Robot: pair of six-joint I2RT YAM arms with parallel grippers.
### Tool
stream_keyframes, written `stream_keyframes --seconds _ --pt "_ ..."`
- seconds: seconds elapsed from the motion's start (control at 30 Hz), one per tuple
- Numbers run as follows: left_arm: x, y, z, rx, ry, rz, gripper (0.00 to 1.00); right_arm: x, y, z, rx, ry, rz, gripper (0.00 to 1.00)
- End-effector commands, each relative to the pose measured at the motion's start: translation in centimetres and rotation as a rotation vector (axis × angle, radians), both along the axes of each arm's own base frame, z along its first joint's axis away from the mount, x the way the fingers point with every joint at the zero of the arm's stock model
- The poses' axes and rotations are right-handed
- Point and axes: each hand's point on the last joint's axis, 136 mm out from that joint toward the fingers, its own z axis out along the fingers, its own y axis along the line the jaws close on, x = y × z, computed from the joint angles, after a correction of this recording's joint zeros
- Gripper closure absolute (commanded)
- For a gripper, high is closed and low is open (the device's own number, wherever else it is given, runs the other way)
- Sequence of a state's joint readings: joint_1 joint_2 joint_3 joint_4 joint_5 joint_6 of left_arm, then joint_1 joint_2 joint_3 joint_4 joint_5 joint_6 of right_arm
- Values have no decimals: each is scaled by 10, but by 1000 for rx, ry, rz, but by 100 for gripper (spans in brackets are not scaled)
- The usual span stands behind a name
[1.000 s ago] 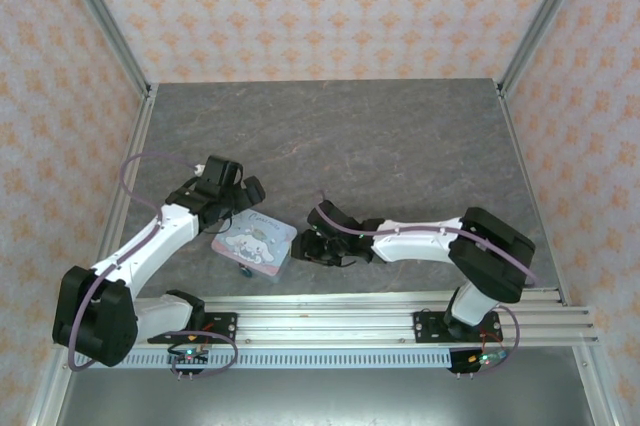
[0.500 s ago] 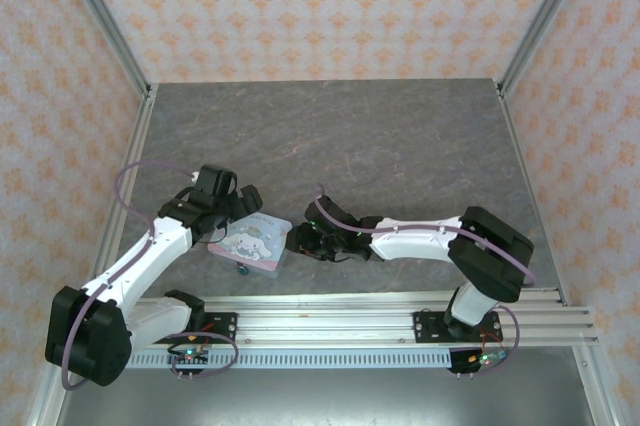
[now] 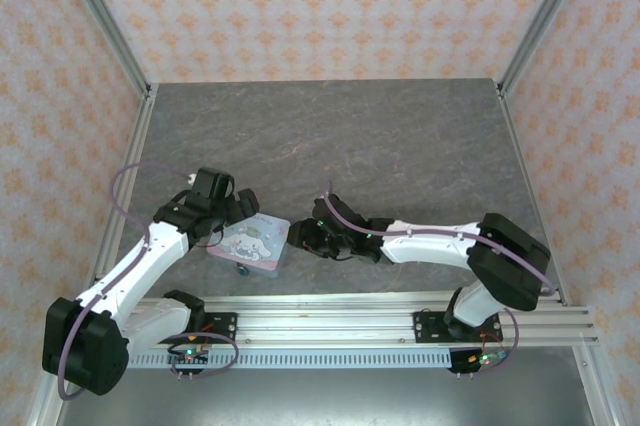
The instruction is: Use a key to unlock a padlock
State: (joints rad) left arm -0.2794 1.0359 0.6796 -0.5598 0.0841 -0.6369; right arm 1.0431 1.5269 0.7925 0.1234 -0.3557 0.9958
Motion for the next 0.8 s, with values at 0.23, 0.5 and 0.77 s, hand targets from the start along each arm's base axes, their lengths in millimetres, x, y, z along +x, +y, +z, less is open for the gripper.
stream_keyframes --seconds 0.23,0.5,0.77 --pt "-13 20 4 89 11 12 0 4 27 3 53 1 18 54" --pt "-15 5 -6 8 17 -32 0 7 38 -3 56 14 24 58" --pt "-10 -17 -9 -90 28 -78 0 16 42 -6 43 0 2 70"
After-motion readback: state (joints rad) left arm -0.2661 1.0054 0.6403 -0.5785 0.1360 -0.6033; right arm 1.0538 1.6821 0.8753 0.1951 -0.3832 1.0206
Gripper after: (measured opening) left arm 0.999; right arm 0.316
